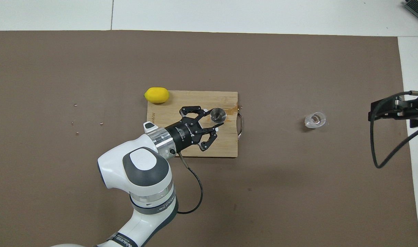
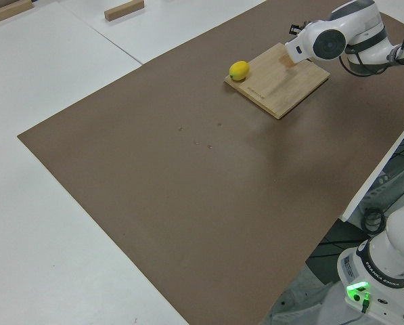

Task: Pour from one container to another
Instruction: 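Lift the metal cup with the left gripper and carry it over the board, then set the cup on the board while the right gripper reaches the glass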

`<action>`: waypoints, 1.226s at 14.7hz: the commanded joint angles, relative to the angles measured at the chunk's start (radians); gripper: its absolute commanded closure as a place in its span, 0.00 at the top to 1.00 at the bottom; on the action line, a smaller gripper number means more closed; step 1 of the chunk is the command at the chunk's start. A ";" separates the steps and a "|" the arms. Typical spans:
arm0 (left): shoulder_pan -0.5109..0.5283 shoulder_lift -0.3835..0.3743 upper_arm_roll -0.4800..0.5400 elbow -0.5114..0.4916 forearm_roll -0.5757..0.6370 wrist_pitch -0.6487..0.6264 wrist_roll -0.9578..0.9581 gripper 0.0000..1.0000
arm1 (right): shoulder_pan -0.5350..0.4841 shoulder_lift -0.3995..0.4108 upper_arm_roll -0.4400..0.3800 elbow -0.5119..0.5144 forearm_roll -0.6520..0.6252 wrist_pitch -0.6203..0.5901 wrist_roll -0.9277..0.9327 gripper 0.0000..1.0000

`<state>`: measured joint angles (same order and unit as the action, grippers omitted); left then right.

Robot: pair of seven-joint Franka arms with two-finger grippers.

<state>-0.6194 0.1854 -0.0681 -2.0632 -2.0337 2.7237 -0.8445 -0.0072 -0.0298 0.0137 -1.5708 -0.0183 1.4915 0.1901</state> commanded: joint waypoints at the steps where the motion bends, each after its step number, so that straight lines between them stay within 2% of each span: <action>1: -0.036 0.074 0.017 0.090 -0.040 0.045 0.028 0.00 | -0.010 -0.032 0.006 -0.051 0.017 0.015 -0.021 1.00; 6: -0.036 0.150 0.019 0.164 -0.103 0.085 0.028 0.00 | -0.019 -0.024 0.005 -0.055 0.015 0.058 0.044 0.97; 11: -0.028 0.158 0.022 0.170 -0.115 0.088 0.030 0.00 | -0.010 0.004 0.005 -0.049 0.014 0.090 0.183 0.98; 18: -0.028 0.174 0.024 0.166 -0.128 0.088 0.038 0.00 | -0.013 0.097 0.005 -0.035 0.003 0.160 0.343 1.00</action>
<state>-0.6337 0.3489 -0.0559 -1.9155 -2.1283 2.7939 -0.8328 -0.0106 0.0383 0.0119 -1.6080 -0.0187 1.6158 0.4660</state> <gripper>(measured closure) 0.551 0.000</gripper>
